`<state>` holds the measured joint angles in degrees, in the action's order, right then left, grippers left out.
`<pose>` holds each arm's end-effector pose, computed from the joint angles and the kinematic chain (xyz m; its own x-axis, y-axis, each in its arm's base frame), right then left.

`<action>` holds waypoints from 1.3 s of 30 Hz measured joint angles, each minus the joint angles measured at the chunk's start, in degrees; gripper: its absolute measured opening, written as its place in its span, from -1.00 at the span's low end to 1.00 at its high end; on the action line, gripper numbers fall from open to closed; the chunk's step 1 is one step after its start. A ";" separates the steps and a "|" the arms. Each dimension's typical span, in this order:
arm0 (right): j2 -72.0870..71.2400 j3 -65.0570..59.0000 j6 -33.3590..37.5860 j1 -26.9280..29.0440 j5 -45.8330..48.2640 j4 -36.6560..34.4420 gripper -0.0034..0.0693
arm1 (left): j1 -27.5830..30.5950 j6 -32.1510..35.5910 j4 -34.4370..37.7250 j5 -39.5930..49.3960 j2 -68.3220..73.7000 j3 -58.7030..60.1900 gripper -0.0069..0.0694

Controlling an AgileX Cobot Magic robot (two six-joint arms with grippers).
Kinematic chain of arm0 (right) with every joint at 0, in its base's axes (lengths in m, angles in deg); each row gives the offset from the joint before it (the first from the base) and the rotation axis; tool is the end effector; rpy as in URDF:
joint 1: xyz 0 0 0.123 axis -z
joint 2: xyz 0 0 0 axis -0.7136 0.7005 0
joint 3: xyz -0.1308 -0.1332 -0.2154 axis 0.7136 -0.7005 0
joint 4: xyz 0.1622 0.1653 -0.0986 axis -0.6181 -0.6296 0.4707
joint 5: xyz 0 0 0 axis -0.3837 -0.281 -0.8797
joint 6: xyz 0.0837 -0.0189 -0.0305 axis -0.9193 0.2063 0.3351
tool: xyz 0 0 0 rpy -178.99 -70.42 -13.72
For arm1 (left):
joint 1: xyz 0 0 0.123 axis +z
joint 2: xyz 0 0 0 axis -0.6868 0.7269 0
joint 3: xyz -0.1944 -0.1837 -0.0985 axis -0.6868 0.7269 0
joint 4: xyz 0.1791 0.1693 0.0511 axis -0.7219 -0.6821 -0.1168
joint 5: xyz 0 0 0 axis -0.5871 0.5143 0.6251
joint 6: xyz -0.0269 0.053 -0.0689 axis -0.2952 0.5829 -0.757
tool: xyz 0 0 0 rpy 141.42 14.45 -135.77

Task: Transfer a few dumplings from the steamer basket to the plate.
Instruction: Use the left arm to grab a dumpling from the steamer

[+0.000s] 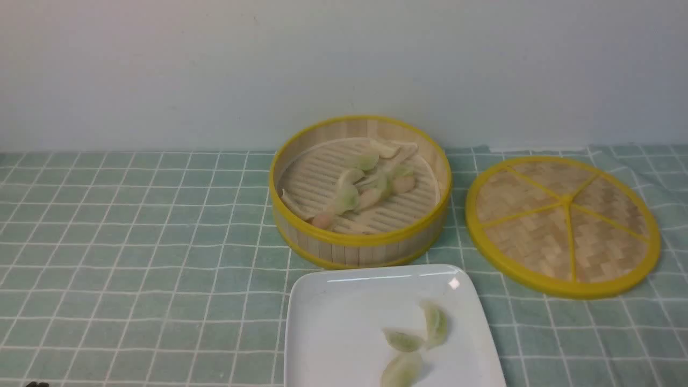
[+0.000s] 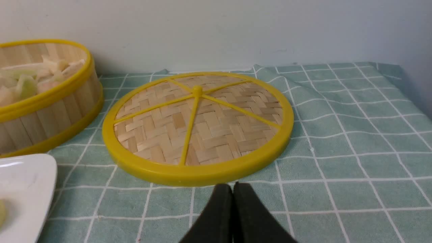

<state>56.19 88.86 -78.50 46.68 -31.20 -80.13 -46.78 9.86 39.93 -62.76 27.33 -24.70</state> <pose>0.0520 -0.0042 0.1727 -0.2956 0.0895 -0.9511 0.0793 0.9945 0.0689 0.0523 -0.0036 0.1704 -0.2981 0.0788 -0.9513 0.0834 0.9949 0.0562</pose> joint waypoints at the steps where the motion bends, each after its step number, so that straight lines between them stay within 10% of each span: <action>1: 0.00 0.00 0.00 0.00 0.00 0.00 -0.94 | 0.00 0.00 0.00 0.00 0.00 0.00 -0.83; 22: 0.00 0.00 0.00 0.00 0.00 0.00 -0.94 | 0.00 -0.17 -0.56 -1.20 0.00 0.07 -0.83; 29: 0.00 -0.06 -0.17 0.00 -0.69 -0.52 -0.94 | 0.00 -8.83 12.83 -17.70 0.00 0.07 -0.83; 39: 0.00 -0.52 -14.04 0.00 -19.86 -29.87 -0.94 | 0.00 -12.18 25.48 -43.69 0.00 0.07 -0.83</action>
<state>56.19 88.34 -92.54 46.68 -51.06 -110.00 -46.78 -2.32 65.41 -106.46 27.33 -24.63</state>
